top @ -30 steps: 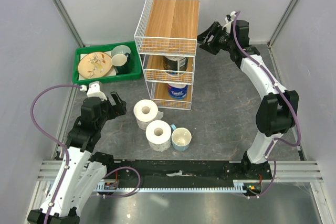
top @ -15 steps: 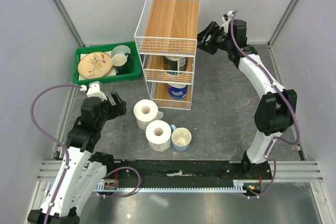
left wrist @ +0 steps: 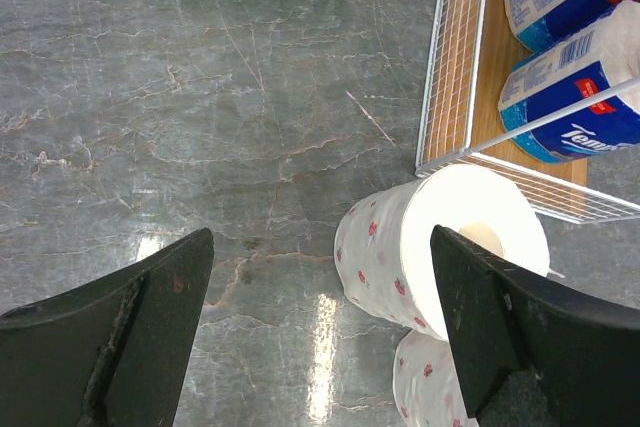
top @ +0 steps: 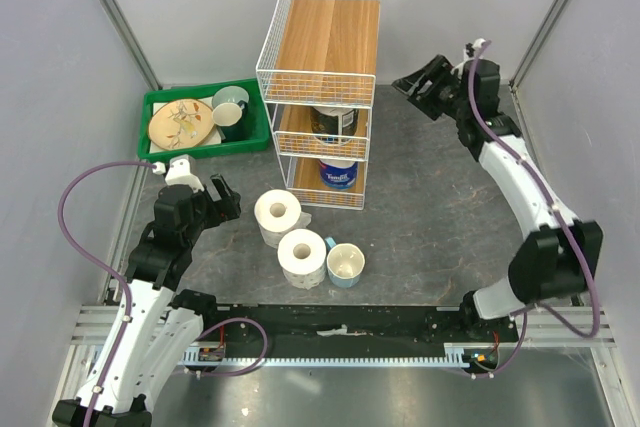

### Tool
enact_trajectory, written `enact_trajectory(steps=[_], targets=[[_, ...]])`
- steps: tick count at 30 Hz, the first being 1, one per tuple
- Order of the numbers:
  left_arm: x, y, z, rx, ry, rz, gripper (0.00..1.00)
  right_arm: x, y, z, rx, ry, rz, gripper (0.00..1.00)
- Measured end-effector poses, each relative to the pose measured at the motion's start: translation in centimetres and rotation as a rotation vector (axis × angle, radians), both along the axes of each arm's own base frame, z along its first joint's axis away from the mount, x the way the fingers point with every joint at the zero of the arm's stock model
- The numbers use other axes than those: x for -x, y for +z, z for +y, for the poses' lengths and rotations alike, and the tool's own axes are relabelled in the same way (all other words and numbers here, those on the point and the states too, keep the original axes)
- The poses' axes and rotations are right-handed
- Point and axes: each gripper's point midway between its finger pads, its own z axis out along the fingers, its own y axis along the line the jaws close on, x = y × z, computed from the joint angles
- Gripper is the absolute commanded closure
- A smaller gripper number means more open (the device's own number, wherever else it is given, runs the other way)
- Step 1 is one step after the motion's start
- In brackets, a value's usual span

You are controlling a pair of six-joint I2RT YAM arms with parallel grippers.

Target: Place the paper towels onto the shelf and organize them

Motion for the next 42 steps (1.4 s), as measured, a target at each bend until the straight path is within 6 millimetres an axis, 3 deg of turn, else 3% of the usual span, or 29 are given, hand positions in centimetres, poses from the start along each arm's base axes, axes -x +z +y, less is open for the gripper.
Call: enact_trajectory(steps=[3,8,14,18,26,34,39,42], targets=[[0.0,0.0,0.0,0.000,0.000,0.000,0.04,2.6,2.5,-1.5,0.001,-0.043,-0.063,0.28],[0.0,0.0,0.0,0.000,0.000,0.000,0.04,7.6,6.5,-2.1,-0.008,-0.027,-0.175,0.28],[0.0,0.0,0.0,0.000,0.000,0.000,0.04,14.5,6.6,-2.3,0.021,0.043,-0.219,0.28],[0.0,0.0,0.0,0.000,-0.001,0.000,0.04,18.9,6.9,-1.1,0.055,0.188,-0.267,0.29],[0.0,0.1,0.0,0.002,-0.001,-0.004,0.04,25.8,6.7,4.9,0.082,0.558,-0.311,0.29],[0.0,0.1,0.0,0.002,-0.001,-0.004,0.04,33.9,4.7,14.3,0.144,0.895,-0.288,0.29],[0.0,0.1,0.0,0.002,-0.001,-0.005,0.04,36.9,3.3,19.6,0.275,0.843,-0.349,0.28],[0.0,0.1,0.0,0.001,-0.001,-0.004,0.04,35.3,3.0,20.0,0.324,0.646,-0.401,0.29]])
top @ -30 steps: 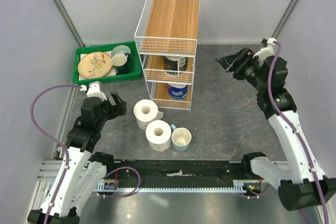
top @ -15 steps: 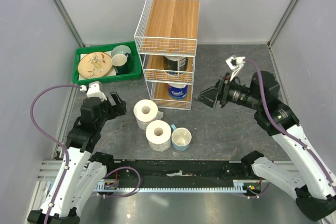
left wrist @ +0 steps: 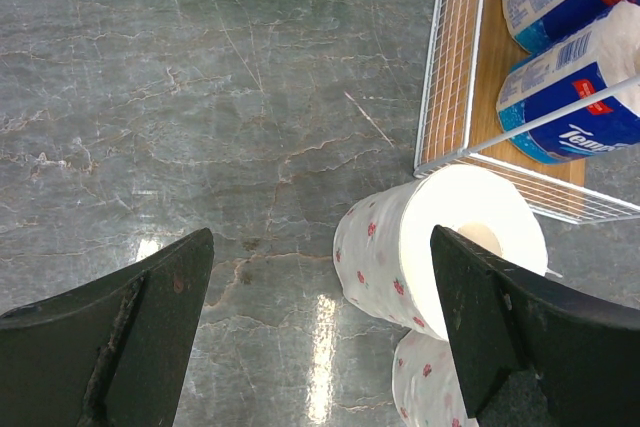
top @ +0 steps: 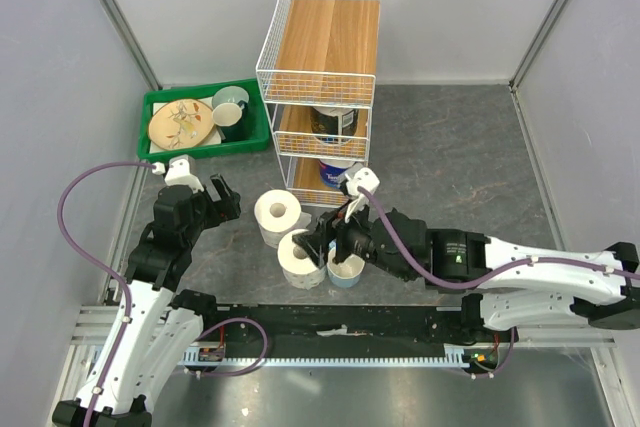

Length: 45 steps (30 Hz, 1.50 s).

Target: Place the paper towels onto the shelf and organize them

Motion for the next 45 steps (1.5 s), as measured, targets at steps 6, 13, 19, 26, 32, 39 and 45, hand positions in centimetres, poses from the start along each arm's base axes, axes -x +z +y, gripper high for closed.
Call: enact_trajectory(steps=[6,13,19,26,32,39,45], targets=[[0.0,0.0,0.0,0.000,0.000,0.001,0.04,-6.0,-0.1,-2.7,-0.021,-0.399,-0.127,0.30],[0.0,-0.1,0.0,-0.001,0.000,0.005,0.04,-9.0,-0.1,-3.2,0.016,-0.610,-0.266,0.34],[0.0,-0.1,0.0,-0.001,0.000,0.005,0.04,-9.9,0.7,-3.0,0.049,-0.661,-0.371,0.34],[0.0,-0.1,0.0,-0.001,0.000,0.005,0.04,-10.5,1.9,-1.7,0.095,-0.656,-0.455,0.34],[0.0,-0.1,0.0,-0.001,0.000,0.005,0.04,-12.0,2.5,-1.6,0.109,-0.673,-0.476,0.34],[0.0,-0.1,0.0,-0.001,0.000,0.005,0.04,-14.9,4.3,-2.8,0.094,-0.718,-0.478,0.34],[0.0,-0.1,0.0,-0.001,0.000,0.005,0.04,-15.8,4.5,-2.8,0.091,-0.717,-0.477,0.34]])
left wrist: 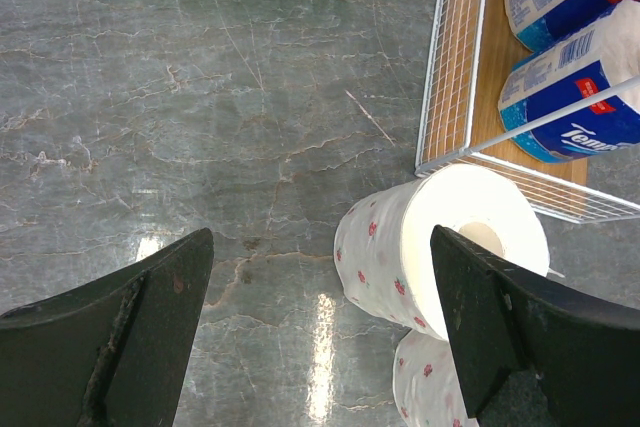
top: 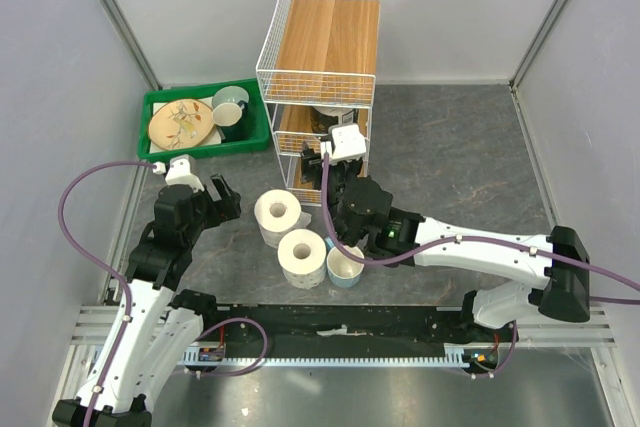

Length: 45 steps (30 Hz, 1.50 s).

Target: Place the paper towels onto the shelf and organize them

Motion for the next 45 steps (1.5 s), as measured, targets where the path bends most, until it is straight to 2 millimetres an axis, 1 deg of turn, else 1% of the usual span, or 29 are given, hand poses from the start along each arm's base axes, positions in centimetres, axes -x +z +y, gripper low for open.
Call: enact_trajectory(steps=[17,33,45], targets=[[0.0,0.0,0.0,0.000,0.000,0.000,0.03,-2.0,-1.3,-0.3,0.033,-0.037,0.008,0.34],[0.0,0.0,0.0,0.000,0.000,0.000,0.03,-4.3,-2.5,-1.0,0.065,-0.080,0.014,0.34],[0.0,0.0,0.0,0.000,0.000,0.000,0.03,-5.6,-2.9,-0.5,0.081,-0.084,0.013,0.34]])
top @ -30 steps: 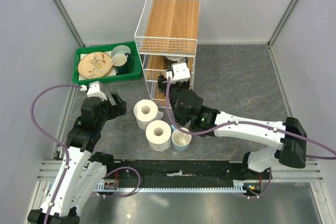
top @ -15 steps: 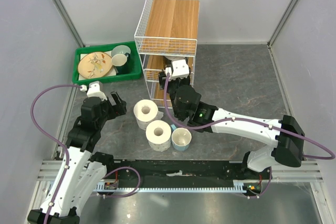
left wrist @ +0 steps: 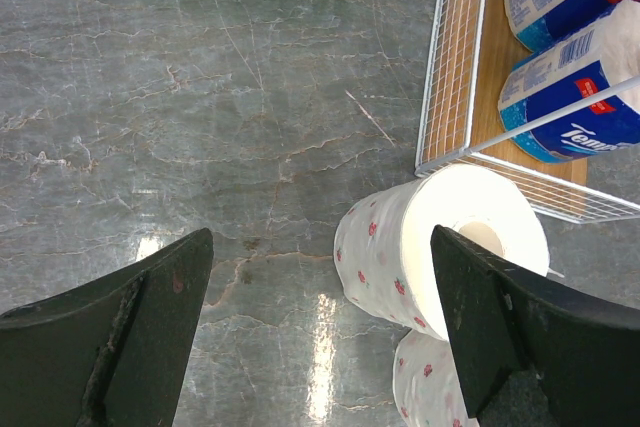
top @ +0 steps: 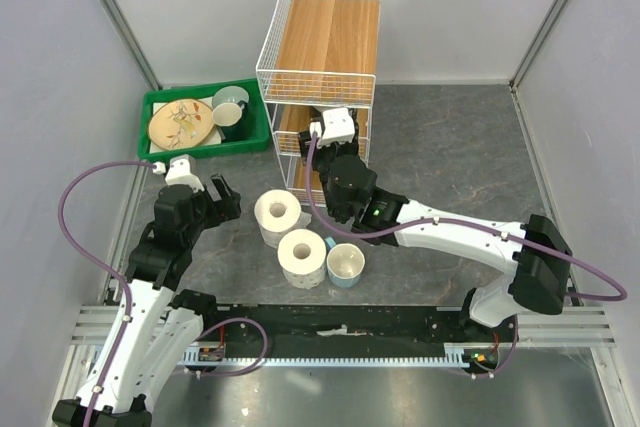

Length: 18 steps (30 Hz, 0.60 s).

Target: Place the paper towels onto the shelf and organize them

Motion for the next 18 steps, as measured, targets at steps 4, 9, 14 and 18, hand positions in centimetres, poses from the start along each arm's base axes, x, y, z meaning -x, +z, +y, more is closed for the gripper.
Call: enact_trajectory(steps=[4,9,14,18], targets=[[0.00,0.00,0.00,0.000,0.000,0.000,0.03,-0.41,-0.04,0.20,0.004,0.002,-0.001,0.34],[0.00,0.00,0.00,0.000,0.000,0.000,0.03,-0.97,-0.09,0.05,0.008,-0.006,-0.002,0.34],[0.00,0.00,0.00,0.000,0.000,0.000,0.03,-1.06,-0.10,-0.01,0.008,-0.007,-0.002,0.34],[0.00,0.00,0.00,0.000,0.000,0.000,0.03,-0.89,-0.06,0.25,0.004,0.018,0.004,0.34]])
